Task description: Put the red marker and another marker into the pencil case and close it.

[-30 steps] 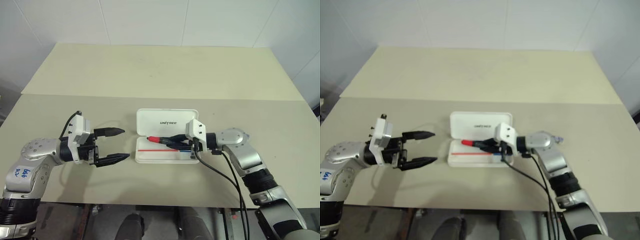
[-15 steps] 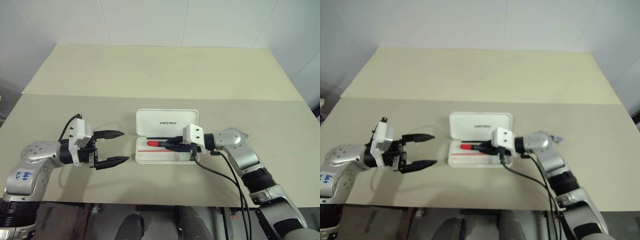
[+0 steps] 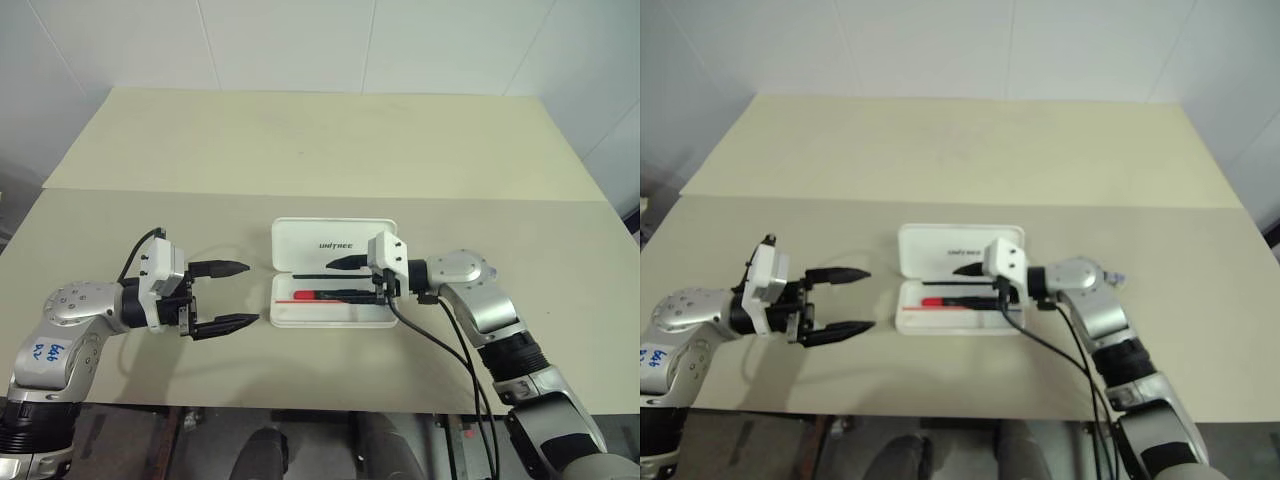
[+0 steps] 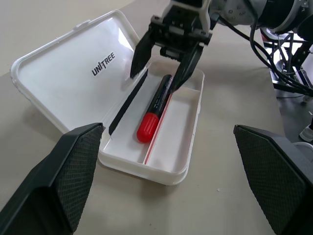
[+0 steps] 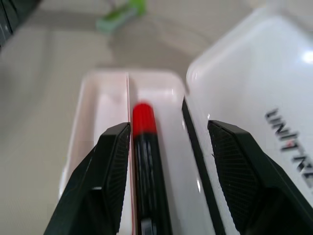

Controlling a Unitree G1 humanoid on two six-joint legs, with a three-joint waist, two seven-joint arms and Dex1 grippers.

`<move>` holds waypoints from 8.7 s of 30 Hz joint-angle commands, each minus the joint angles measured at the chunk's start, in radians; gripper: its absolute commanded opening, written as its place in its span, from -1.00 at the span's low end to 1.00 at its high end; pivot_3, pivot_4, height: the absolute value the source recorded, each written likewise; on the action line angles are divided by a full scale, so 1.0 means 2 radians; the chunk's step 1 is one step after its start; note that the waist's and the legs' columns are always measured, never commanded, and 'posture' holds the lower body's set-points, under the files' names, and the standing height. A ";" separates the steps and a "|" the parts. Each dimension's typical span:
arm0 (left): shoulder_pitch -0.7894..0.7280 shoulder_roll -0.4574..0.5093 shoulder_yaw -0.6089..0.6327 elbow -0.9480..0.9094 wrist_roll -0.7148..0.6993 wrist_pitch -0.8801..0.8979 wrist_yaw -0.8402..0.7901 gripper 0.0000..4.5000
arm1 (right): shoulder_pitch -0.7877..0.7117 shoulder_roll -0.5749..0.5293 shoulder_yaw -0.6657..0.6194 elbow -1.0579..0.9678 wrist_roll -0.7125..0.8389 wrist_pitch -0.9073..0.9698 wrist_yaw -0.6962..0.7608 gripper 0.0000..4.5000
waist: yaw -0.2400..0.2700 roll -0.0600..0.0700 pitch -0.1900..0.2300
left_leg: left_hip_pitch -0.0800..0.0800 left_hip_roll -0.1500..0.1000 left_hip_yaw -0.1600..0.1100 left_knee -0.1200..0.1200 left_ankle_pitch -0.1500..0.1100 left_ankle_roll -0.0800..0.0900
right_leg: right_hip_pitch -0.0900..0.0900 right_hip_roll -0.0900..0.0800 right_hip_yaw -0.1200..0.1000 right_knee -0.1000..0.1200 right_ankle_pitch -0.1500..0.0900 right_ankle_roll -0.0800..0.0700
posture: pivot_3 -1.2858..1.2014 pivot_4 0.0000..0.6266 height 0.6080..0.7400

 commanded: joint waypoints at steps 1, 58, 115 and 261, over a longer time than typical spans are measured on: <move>0.003 -0.001 0.006 -0.005 -0.002 -0.006 0.000 1.00 | 0.004 -0.003 -0.025 -0.045 0.038 0.028 -0.001 0.18 | 0.000 0.000 0.000 | 0.000 0.000 0.000 0.000 0.000 0.000 | 0.000 0.000 0.000 0.000 0.000 0.000 | 0.03 -0.52 1.00; 0.168 -0.335 0.101 -0.254 0.123 0.292 0.694 0.91 | 0.066 -0.198 -0.172 -0.201 0.177 0.160 0.016 1.00 | 0.005 -0.001 0.000 | 0.008 0.000 -0.002 -0.001 -0.001 0.001 | 0.014 0.001 -0.003 -0.010 0.002 0.001 | 0.03 -0.52 1.00; 0.057 -0.293 0.077 -0.319 0.202 0.586 0.678 1.00 | 0.062 -0.196 -0.169 -0.178 0.180 0.149 0.017 1.00 | 0.004 0.001 -0.001 | 0.008 0.000 -0.006 -0.003 -0.001 0.001 | 0.016 0.000 -0.007 -0.015 0.002 0.001 | 0.03 -0.52 1.00; -0.217 -0.056 -0.252 0.029 0.227 0.044 -0.028 1.00 | 0.263 -0.211 -0.331 -0.345 0.228 0.170 -0.173 1.00 | 0.016 0.003 0.000 | 0.006 0.000 -0.006 -0.001 -0.001 0.002 | 0.015 0.000 -0.008 -0.012 0.001 0.000 | 0.03 -0.52 1.00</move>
